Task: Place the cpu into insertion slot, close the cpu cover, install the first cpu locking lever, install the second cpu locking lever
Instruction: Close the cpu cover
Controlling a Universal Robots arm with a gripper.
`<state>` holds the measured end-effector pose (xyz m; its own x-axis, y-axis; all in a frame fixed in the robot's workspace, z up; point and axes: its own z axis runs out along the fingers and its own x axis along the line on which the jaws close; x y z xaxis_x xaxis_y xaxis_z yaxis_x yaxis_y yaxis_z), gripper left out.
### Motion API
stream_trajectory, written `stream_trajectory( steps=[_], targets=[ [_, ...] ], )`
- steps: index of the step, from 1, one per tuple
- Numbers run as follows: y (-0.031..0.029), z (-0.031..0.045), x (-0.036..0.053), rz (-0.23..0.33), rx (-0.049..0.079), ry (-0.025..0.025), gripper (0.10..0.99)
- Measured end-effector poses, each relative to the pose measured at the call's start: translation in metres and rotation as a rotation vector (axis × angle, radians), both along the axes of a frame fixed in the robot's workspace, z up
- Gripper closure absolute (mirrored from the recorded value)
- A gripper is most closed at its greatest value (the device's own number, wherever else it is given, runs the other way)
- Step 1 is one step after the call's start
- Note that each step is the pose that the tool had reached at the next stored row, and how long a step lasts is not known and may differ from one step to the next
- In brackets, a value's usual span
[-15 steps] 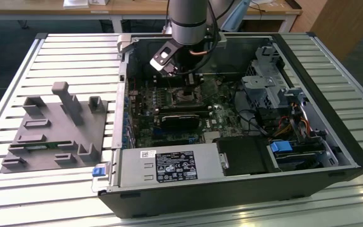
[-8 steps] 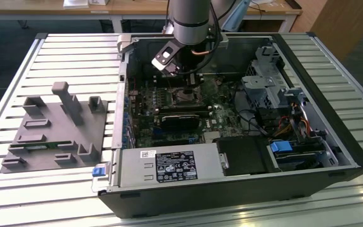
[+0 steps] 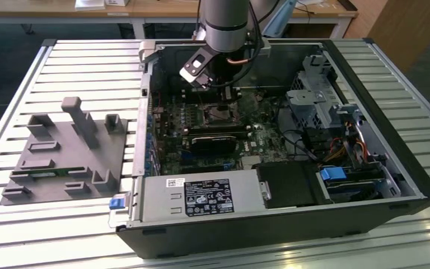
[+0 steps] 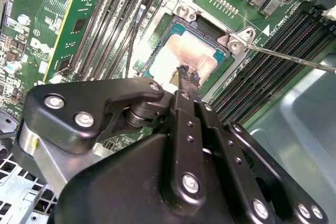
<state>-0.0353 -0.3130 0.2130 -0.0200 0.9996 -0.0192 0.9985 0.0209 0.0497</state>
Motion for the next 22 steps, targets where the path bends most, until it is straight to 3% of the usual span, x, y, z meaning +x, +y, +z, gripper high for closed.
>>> stream_trajectory(
  steps=[11,22],
  targets=[
    [0.0000,0.0034,0.0001,0.000,0.000,0.0007,0.980],
    [0.0000,0.0188,0.0002,0.000,0.000,0.0018,0.980]
  ],
)
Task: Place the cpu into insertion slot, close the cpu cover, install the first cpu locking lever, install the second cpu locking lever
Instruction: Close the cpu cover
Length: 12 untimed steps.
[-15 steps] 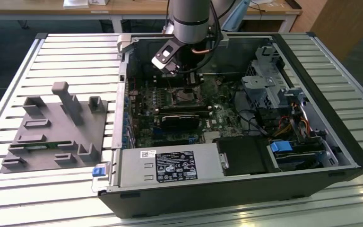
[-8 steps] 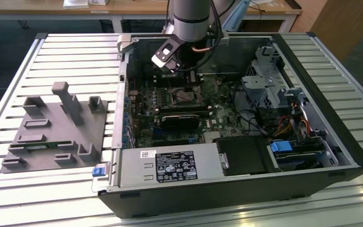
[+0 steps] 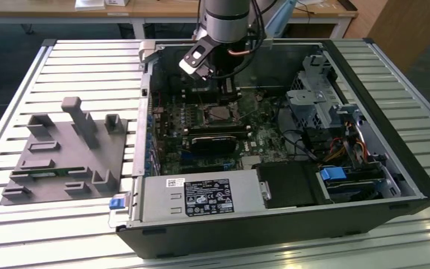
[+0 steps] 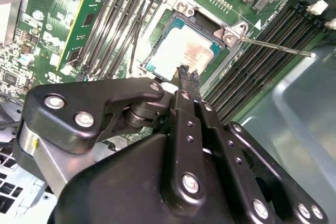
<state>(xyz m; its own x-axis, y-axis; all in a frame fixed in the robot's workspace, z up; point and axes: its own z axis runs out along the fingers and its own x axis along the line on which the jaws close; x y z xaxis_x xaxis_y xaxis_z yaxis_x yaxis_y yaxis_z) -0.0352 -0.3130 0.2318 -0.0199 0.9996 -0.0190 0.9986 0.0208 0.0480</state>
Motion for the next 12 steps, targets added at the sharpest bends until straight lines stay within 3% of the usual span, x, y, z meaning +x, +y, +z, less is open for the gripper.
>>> stream_trajectory(
  steps=[4,9,12],
  targets=[
    [-0.0013,0.0001,-0.0001,0.000,0.000,0.0001,0.980],
    [-0.0114,0.0001,0.0001,0.000,0.000,0.0002,0.980],
    [-0.0126,0.0000,0.0042,0.000,0.004,0.0040,0.980]
  ],
)
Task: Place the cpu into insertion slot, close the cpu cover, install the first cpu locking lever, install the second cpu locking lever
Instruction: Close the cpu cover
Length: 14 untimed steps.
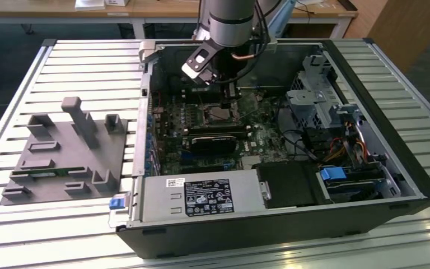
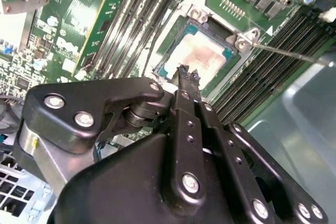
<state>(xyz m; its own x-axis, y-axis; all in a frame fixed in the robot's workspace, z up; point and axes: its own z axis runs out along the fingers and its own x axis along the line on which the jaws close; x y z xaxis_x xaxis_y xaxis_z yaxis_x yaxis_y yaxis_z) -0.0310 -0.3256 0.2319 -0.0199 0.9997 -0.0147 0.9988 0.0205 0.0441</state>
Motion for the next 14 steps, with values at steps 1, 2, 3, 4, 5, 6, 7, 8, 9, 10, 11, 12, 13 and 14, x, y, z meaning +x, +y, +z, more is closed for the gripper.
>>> stream_trajectory(
  steps=[1,2,3,4,5,6,7,8,9,10,11,12,13,14],
  targets=[
    [0.0000,0.0006,0.0014,0.000,0.002,0.0027,0.980],
    [-0.0001,0.0023,0.0021,0.000,0.003,0.0052,0.980],
    [0.0000,0.0052,0.0023,0.000,0.004,0.0068,0.980],
    [0.0000,0.0085,0.0023,0.000,0.005,0.0079,0.980],
    [0.0000,0.0125,0.0023,0.000,0.005,0.0087,0.980],
    [0.0000,0.0165,0.0023,0.000,0.005,0.0092,0.980],
    [0.0000,0.0200,0.0023,0.000,0.006,0.0096,0.980],
    [0.0000,0.0224,0.0023,0.000,0.006,0.0097,0.980],
    [-0.0001,0.0238,0.0023,0.000,0.006,0.0098,0.980],
    [0.0000,0.0242,0.0026,0.000,0.007,0.0099,0.980],
    [0.0000,0.0241,0.0036,0.000,0.007,0.0100,0.980],
    [0.0000,0.0241,0.0058,0.000,0.007,0.0103,0.980],
    [0.0000,0.0242,0.0091,0.000,0.008,0.0105,0.980],
    [0.0000,0.0242,0.0131,0.000,0.009,0.0107,0.980]
  ],
)
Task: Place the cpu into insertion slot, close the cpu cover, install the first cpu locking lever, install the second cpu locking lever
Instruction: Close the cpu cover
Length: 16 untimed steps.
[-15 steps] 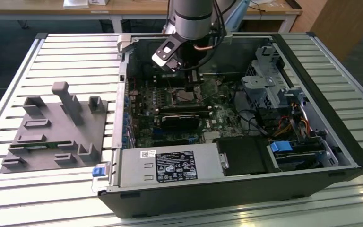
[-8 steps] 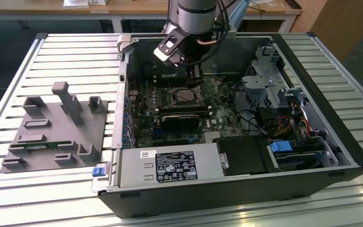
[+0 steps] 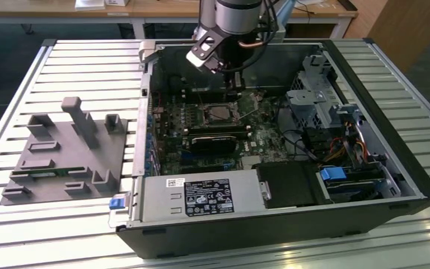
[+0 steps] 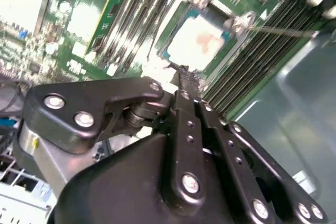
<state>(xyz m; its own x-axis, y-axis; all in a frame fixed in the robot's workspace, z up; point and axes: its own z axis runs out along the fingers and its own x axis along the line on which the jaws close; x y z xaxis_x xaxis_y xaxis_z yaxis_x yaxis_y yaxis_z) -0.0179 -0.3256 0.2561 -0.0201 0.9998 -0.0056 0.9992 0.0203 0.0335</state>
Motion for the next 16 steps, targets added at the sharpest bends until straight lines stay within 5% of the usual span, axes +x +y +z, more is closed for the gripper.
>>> stream_trajectory(
  steps=[8,16],
  targets=[
    [0.0001,0.0000,0.0322,0.000,0.006,0.0005,0.980],
    [0.0006,-0.0003,0.0432,0.000,0.006,0.0013,0.980]
  ],
)
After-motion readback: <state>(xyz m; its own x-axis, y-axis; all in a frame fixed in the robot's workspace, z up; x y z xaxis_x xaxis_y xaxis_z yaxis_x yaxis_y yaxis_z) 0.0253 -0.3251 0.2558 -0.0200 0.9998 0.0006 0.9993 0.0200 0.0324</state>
